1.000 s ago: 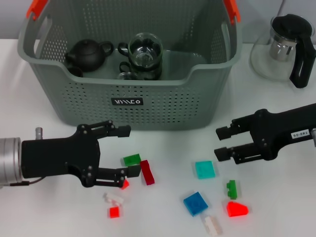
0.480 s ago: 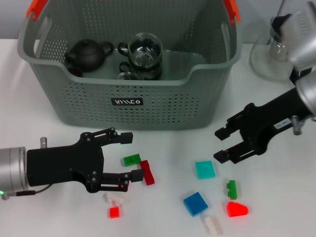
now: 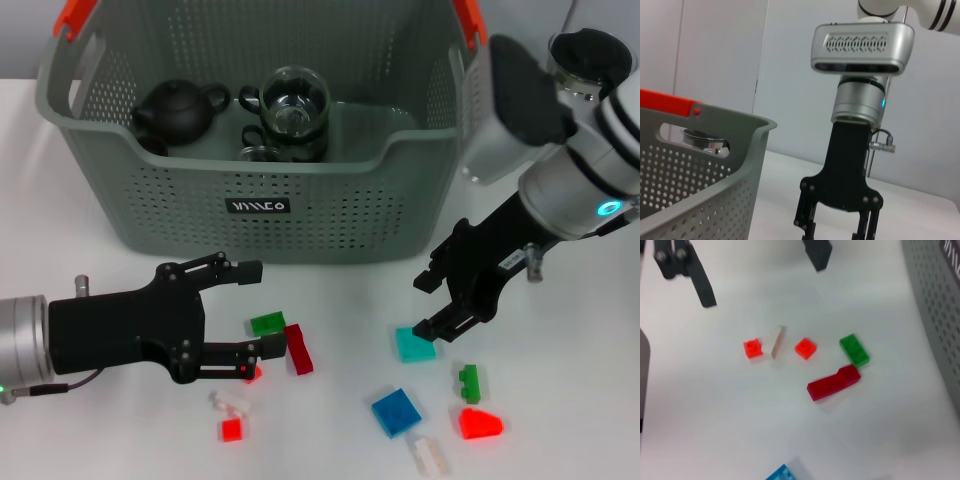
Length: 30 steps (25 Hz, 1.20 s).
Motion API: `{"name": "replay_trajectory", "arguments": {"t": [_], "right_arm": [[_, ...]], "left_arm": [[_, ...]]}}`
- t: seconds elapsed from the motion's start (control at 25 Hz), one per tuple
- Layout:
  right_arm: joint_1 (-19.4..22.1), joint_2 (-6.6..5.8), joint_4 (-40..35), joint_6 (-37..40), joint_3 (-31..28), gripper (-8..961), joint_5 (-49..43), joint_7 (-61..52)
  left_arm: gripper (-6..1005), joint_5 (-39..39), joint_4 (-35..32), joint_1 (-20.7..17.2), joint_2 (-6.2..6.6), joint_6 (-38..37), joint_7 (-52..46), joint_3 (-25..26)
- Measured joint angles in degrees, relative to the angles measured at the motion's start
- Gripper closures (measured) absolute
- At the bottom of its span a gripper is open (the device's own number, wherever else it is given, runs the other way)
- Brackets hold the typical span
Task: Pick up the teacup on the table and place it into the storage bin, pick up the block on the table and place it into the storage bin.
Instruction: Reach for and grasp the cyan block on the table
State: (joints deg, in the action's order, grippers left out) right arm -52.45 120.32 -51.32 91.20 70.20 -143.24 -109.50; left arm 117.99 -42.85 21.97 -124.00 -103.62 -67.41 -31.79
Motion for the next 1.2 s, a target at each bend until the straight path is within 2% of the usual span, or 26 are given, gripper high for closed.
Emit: {"name": "replay_trajectory", "arguments": {"t": [0.76, 1.2], "right_arm": [[-2.0, 0.17, -0.1, -5.3, 16.5, 315, -0.1, -3.4], [-1.9, 0.57, 0.7, -8.7, 21.4, 316, 0.3, -4.7]], "left_arm": [[94, -0.1, 0.7, 0.0, 0.07, 0.0, 0.0, 1.5], [94, -0.1, 1.0, -0.2, 0.08, -0.1, 0.1, 1.6]]}}
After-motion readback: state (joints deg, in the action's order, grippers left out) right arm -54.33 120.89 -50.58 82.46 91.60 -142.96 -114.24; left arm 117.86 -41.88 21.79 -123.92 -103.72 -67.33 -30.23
